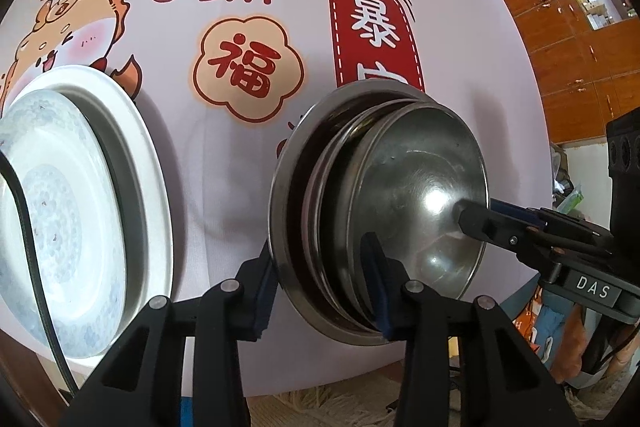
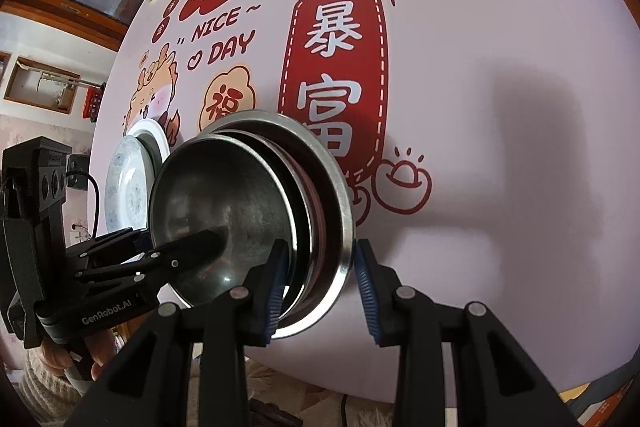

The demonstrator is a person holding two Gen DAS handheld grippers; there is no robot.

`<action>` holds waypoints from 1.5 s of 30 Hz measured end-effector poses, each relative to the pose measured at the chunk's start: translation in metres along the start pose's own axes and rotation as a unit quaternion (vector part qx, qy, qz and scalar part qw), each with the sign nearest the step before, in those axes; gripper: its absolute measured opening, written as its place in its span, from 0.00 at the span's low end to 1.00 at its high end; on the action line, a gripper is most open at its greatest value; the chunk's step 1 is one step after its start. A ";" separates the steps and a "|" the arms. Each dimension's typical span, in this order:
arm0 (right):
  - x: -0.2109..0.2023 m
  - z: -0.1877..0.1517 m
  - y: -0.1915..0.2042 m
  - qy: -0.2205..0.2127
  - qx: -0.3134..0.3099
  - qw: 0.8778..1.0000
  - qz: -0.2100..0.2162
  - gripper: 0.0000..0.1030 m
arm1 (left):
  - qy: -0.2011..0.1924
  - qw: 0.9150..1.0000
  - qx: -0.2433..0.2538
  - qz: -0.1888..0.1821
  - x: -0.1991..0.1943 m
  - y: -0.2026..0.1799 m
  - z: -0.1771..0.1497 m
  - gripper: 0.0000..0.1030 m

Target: Organize plates and bowls

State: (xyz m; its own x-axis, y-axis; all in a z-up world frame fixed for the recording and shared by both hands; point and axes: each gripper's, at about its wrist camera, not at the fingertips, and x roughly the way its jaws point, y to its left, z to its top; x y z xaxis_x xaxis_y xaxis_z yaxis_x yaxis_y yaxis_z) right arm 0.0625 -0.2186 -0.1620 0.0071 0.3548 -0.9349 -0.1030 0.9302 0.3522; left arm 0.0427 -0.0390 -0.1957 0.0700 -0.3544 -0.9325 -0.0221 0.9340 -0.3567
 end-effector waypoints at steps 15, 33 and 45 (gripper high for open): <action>-0.023 0.022 0.031 0.003 -0.069 0.998 0.007 0.33 | -0.066 0.996 -0.063 0.005 -0.048 0.004 -0.007 0.37; 0.004 0.000 0.186 -0.051 -0.040 0.997 0.033 0.33 | -0.100 0.995 0.000 0.029 -0.154 0.132 -0.029 0.37; 0.071 -0.005 0.232 -0.018 0.007 1.000 0.004 0.33 | -0.034 0.999 0.032 0.025 -0.129 0.210 -0.024 0.37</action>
State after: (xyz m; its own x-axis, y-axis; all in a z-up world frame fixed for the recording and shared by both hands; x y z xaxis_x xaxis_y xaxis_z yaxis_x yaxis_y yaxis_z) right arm 0.0339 0.0218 -0.1465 0.0419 0.3647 -0.9302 -0.0901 0.9286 0.3601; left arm 0.0047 0.2019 -0.1520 0.1371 -0.3051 -0.9424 0.0359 0.9523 -0.3030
